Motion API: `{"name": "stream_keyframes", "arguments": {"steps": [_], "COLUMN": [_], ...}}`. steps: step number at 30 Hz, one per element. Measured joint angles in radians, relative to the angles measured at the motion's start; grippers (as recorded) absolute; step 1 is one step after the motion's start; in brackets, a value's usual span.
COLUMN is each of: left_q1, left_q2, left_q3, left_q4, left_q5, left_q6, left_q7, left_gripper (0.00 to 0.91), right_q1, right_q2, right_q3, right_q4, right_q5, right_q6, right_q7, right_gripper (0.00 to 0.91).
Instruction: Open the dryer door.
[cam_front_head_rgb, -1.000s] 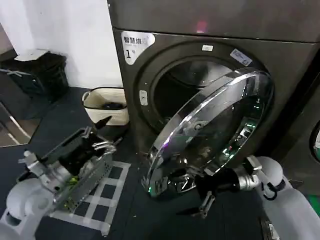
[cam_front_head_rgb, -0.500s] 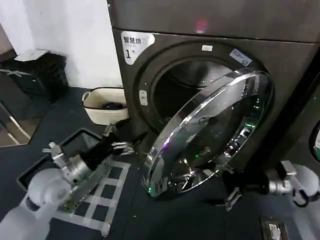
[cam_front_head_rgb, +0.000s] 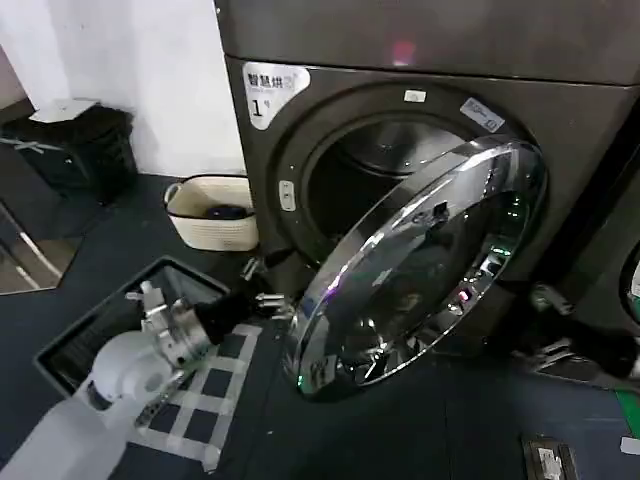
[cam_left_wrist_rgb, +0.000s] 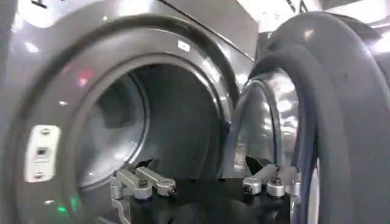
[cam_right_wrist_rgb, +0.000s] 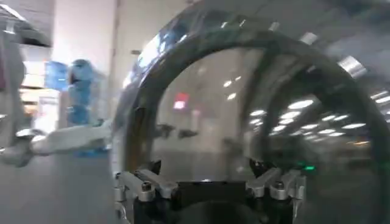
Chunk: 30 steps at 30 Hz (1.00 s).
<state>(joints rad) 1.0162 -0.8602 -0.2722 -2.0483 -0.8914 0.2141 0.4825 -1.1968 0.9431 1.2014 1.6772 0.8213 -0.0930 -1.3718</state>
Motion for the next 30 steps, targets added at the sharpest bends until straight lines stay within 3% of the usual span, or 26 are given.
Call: {"name": "stream_keyframes", "arguments": {"steps": [8,12,16,21,30], "left_q1": [-0.012,-0.014,-0.015,-0.026,-0.061], "left_q2": [0.017,0.024,0.024,0.019,-0.006], "left_q3": [0.05,0.075,0.102,0.143,0.242], "left_q4": [-0.017,-0.03,-0.046,-0.064,-0.057], "left_q5": [0.001,0.006,0.01,0.022,0.041], "left_q6": [0.002,0.001,-0.001,-0.001,-0.017], "left_q7": [0.017,0.019,0.025,0.026,0.024], "left_gripper": [0.907,0.907,0.907,0.907,0.907], "right_q1": [-0.04,-0.056,-0.076,-0.104,-0.178], "right_q2": [0.017,0.033,0.049,0.057,0.046], "right_q3": [0.182,0.249,0.308,0.369,0.497], "right_q4": [-0.008,0.001,0.016,0.033,0.069], "right_q5": [0.031,0.029,0.016,-0.027,-0.035], "right_q6": [0.069,0.077,0.03,0.018,-0.039], "right_q7": [0.163,0.29,0.457,0.64,0.941], "right_gripper": [0.907,0.907,0.907,0.907,0.907]}}
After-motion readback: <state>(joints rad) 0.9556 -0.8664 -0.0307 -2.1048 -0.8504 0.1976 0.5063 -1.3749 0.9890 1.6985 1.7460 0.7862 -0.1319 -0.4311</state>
